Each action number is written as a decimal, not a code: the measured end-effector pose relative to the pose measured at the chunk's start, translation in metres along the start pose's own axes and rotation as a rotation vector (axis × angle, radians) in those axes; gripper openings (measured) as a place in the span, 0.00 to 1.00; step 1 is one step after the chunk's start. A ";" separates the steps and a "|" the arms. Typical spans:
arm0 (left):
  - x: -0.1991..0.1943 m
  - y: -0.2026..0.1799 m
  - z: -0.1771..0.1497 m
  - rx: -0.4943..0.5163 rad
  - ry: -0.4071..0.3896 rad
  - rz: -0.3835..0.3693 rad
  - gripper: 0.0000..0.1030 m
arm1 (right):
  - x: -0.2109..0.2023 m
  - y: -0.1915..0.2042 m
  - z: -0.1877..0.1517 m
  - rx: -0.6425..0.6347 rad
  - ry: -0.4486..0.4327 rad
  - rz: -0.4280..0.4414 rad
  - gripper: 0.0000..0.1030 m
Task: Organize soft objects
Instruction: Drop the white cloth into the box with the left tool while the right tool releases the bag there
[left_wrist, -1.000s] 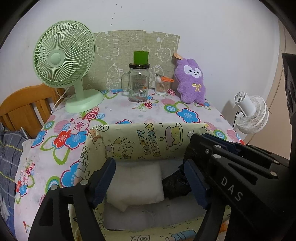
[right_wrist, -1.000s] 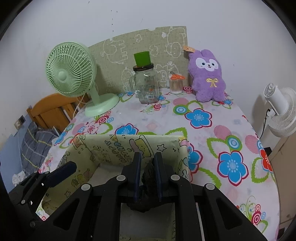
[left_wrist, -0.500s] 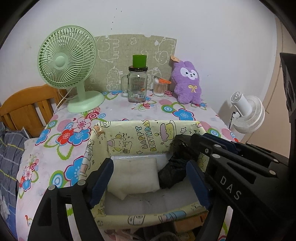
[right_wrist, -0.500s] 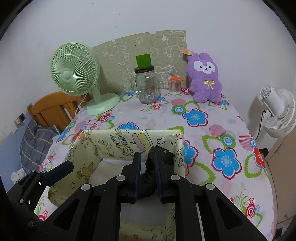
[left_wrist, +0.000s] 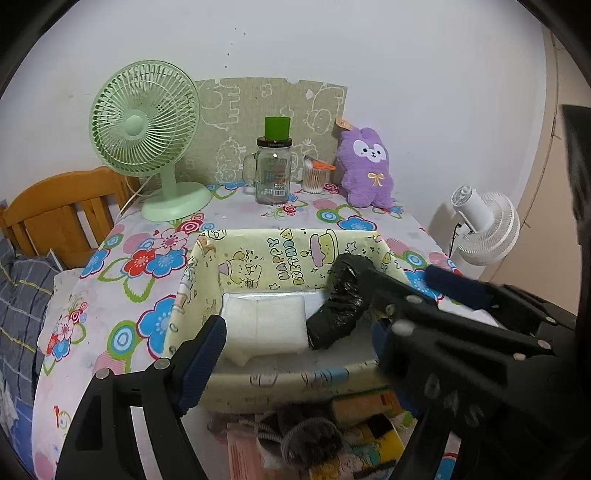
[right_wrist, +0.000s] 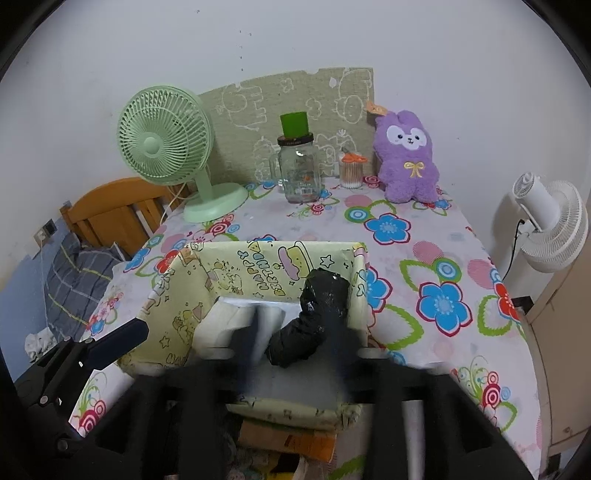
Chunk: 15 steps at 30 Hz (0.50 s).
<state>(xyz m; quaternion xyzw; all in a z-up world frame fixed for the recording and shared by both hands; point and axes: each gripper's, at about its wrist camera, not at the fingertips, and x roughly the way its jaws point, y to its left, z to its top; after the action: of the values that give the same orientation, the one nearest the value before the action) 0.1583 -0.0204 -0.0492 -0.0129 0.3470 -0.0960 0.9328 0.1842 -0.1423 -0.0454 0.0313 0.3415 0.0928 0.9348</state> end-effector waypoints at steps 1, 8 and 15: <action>-0.003 0.000 -0.001 0.001 -0.004 0.002 0.82 | -0.006 0.002 -0.002 -0.009 -0.025 -0.009 0.65; -0.021 -0.004 -0.011 -0.011 -0.025 0.003 0.83 | -0.029 0.005 -0.010 -0.032 -0.054 -0.020 0.72; -0.037 -0.005 -0.020 -0.007 -0.049 0.004 0.85 | -0.049 0.005 -0.020 -0.032 -0.071 -0.031 0.82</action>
<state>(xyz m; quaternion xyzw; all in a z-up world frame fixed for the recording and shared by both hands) 0.1170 -0.0179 -0.0396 -0.0179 0.3243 -0.0925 0.9412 0.1341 -0.1472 -0.0293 0.0146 0.3071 0.0825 0.9480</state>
